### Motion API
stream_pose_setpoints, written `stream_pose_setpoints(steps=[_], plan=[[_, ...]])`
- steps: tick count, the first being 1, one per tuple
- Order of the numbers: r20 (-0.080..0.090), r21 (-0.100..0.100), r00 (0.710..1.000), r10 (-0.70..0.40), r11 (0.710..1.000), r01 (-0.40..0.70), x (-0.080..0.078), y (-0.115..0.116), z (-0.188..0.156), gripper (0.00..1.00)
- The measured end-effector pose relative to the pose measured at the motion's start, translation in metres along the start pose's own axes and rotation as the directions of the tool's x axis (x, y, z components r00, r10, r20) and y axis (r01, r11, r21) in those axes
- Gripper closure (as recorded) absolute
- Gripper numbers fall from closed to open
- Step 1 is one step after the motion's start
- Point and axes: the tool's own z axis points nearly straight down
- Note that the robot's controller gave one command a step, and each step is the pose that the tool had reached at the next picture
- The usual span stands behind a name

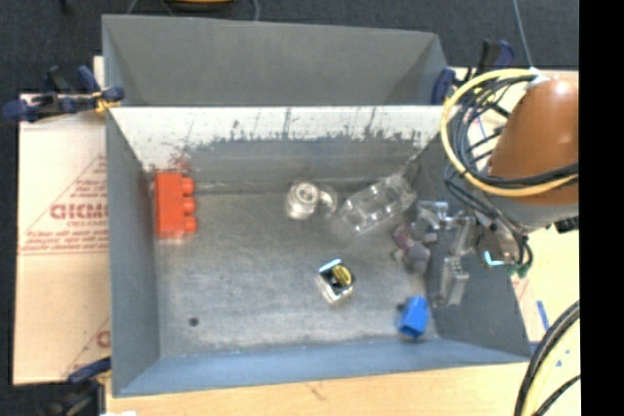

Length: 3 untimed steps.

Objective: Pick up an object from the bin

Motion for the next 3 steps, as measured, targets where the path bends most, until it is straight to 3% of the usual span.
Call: stream_pose_setpoints(steps=[1, 2, 3], plan=[[0.016, 0.007, 0.951, -0.309, 0.951, 0.309, 0.014, -0.035, 0.130, 0.00], [0.013, 0.012, 0.818, -0.576, 0.818, 0.575, 0.015, -0.011, 0.128, 0.00], [0.011, 0.010, 0.818, -0.575, 0.818, 0.575, 0.013, -0.013, 0.126, 0.00]])
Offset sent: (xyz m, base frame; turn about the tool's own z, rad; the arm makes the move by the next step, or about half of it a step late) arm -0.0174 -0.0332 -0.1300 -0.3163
